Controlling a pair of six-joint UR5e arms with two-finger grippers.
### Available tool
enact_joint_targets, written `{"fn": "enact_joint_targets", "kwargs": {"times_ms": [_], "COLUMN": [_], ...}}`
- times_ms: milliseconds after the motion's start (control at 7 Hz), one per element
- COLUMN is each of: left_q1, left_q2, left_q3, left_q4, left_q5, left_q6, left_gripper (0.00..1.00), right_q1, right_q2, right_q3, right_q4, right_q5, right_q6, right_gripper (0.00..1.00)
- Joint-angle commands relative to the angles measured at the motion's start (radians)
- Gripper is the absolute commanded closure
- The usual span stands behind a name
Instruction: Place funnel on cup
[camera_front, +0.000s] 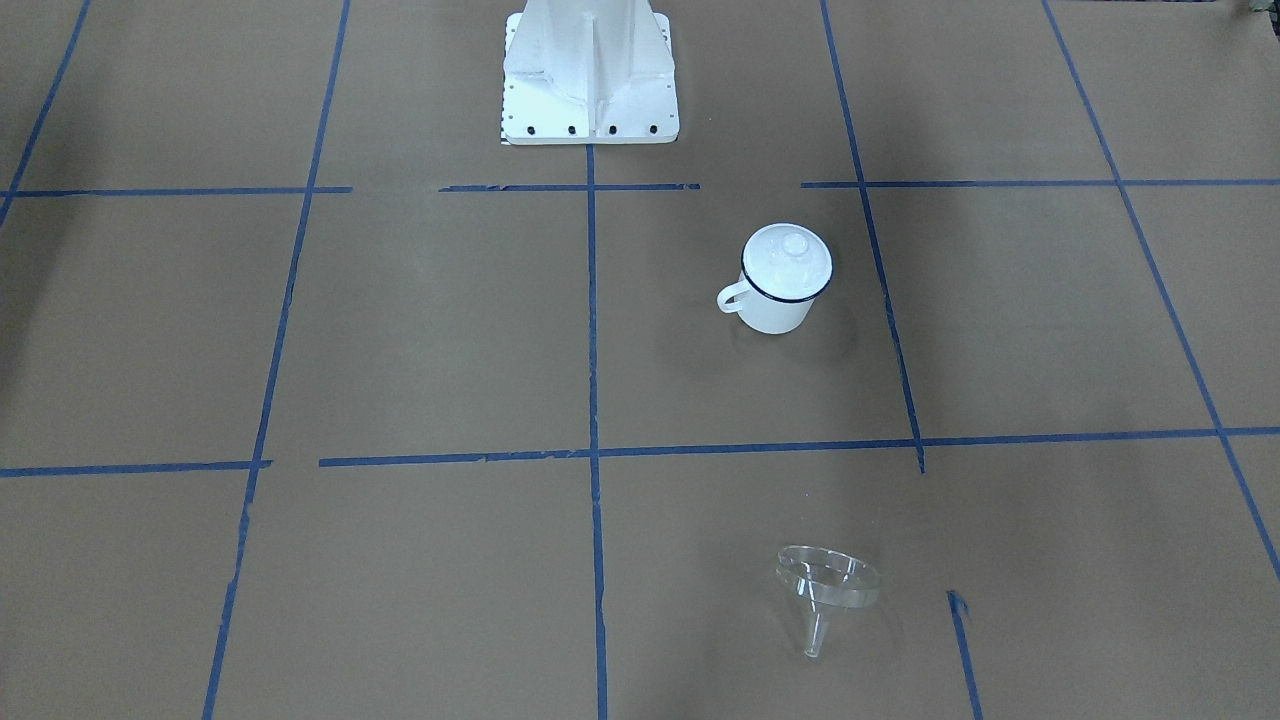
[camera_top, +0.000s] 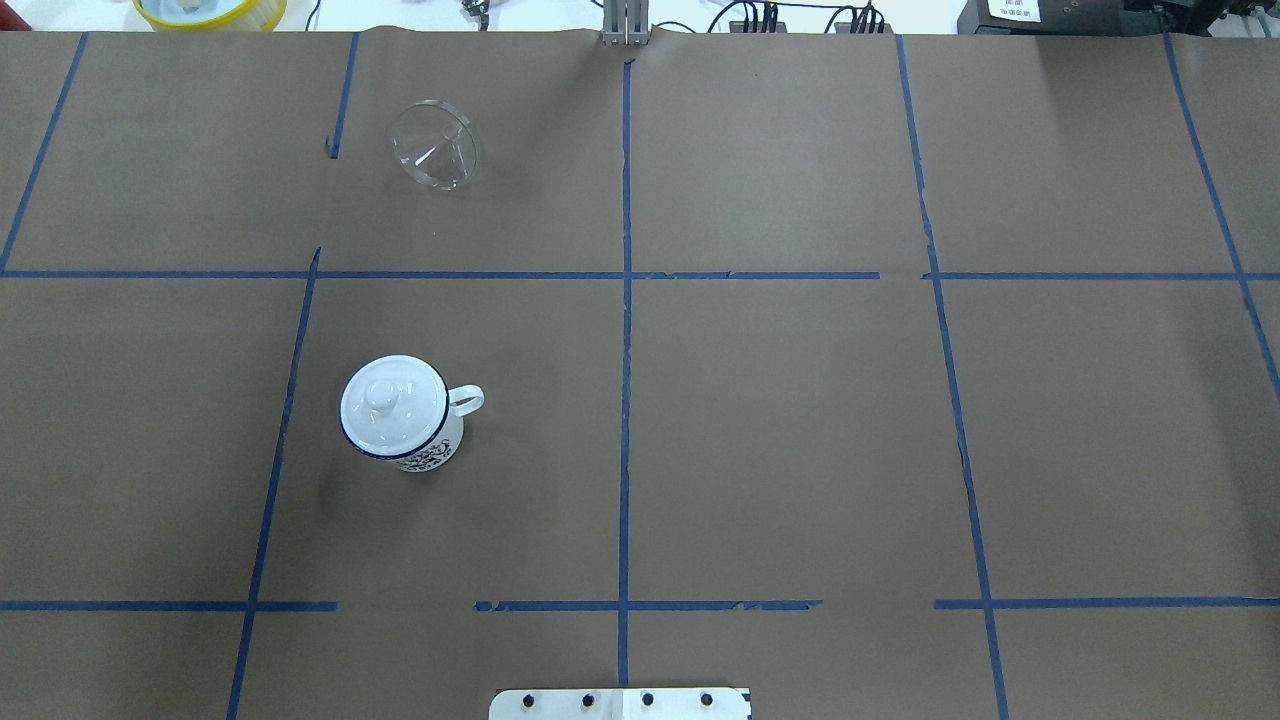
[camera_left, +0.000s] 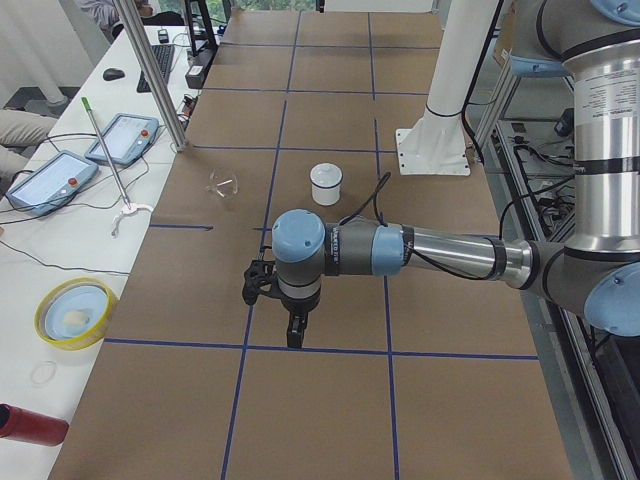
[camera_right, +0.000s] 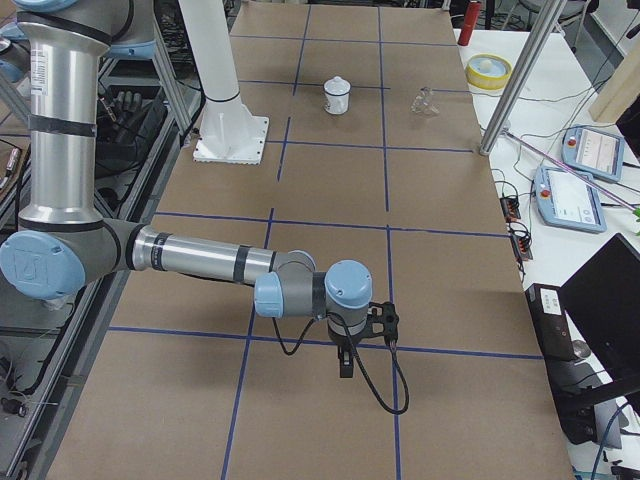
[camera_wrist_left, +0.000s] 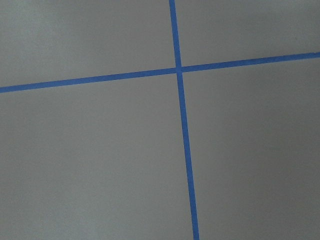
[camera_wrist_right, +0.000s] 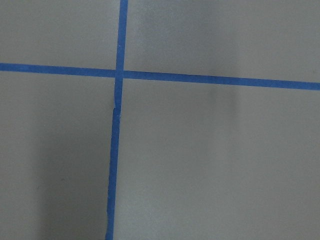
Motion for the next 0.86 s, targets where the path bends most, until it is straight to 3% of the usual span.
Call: {"fn": "enact_joint_targets", "kwargs": {"times_ms": [0,429,714], "left_q1": [0.032,0.049,0.101], "left_q2": [0.0,-0.021,-0.194], "left_q3": [-0.003,-0.06,-0.033], "left_q4": [0.002,-0.001,0.0], "left_q5": [0.005,-0.003,-0.001], "left_q6": [0.0,-0.003,-0.021], "left_gripper": [0.0,0.0,0.0], "right_q1": [0.0,0.0,0.0], "right_q2": [0.0,0.0,0.0], "right_q3": [0.0,0.0,0.0], "right_q4": [0.0,0.0,0.0], "right_q5": [0.0,0.0,0.0], "right_q6": [0.0,0.0,0.0], "right_gripper": [0.0,0.0,0.0]}}
